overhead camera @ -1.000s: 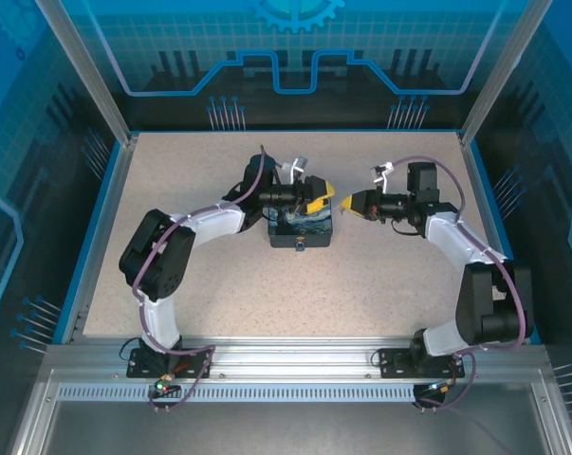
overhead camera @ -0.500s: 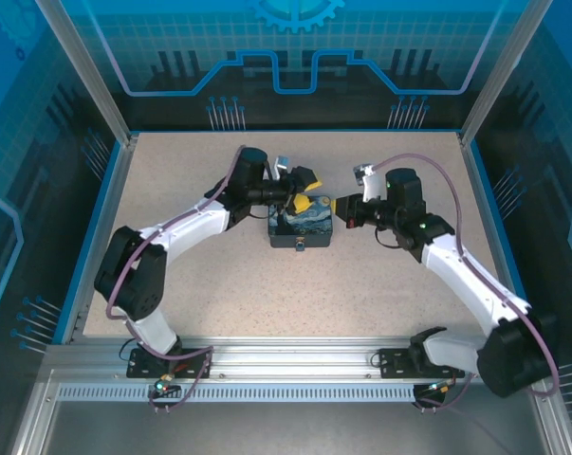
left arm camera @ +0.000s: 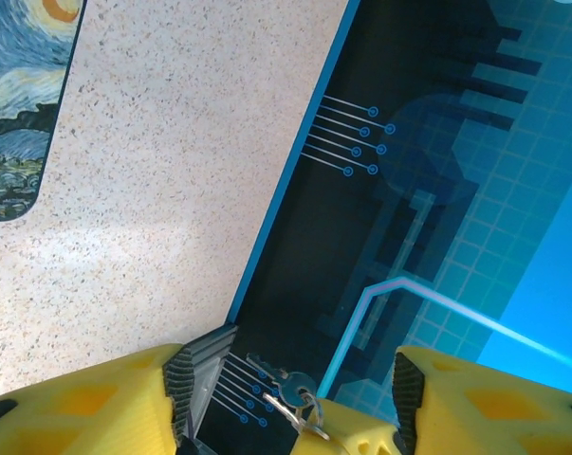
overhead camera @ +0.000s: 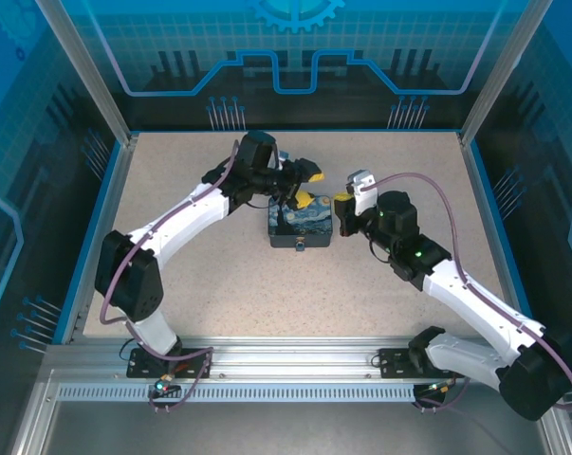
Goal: Unlock the padlock with the key
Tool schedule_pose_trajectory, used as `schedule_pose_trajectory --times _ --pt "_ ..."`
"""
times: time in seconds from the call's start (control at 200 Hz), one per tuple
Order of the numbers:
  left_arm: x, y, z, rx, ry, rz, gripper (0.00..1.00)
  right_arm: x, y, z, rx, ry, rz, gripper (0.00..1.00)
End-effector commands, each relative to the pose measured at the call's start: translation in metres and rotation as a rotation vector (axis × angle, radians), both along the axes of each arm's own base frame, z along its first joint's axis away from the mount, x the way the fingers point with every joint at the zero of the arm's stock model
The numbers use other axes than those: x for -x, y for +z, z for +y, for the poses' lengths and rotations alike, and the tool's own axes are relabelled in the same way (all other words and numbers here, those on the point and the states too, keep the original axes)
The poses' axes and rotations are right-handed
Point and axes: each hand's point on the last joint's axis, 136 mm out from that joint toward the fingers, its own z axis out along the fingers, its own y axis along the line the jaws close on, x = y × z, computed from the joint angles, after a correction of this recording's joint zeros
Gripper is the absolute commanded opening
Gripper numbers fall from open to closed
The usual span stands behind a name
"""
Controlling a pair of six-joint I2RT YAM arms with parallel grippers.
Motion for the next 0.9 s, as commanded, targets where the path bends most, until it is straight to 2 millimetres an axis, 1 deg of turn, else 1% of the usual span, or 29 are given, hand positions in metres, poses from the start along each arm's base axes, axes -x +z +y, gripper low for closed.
schedule_pose_trajectory --times 0.0,0.19,0.33,0.43,0.555,0.66,0.895 --pt "0.006 -0.011 -0.008 -0.014 -0.020 0.088 0.57 -0.007 0.017 0.000 0.013 -0.029 -0.091 0.00" --pt "0.007 -0.014 -0.014 -0.012 -0.034 0.101 0.53 -0.010 0.018 0.004 0.028 -0.031 -0.108 0.00" --pt "0.006 -0.016 -0.020 0.007 -0.043 0.112 0.47 -0.010 0.019 0.008 0.051 -0.028 -0.126 0.00" --pt "0.006 -0.013 -0.025 0.019 -0.053 0.106 0.45 -0.010 0.019 0.012 0.076 -0.028 -0.139 0.00" --pt "0.006 -0.011 -0.027 0.031 -0.058 0.108 0.44 -0.010 0.018 0.017 0.109 -0.025 -0.156 0.00" --pt "0.006 -0.009 -0.028 0.038 -0.060 0.103 0.40 -0.010 0.017 0.020 0.134 -0.027 -0.163 0.00" --pt "0.007 -0.008 -0.029 0.045 -0.070 0.102 0.32 -0.010 0.016 0.021 0.149 -0.035 -0.166 0.00"
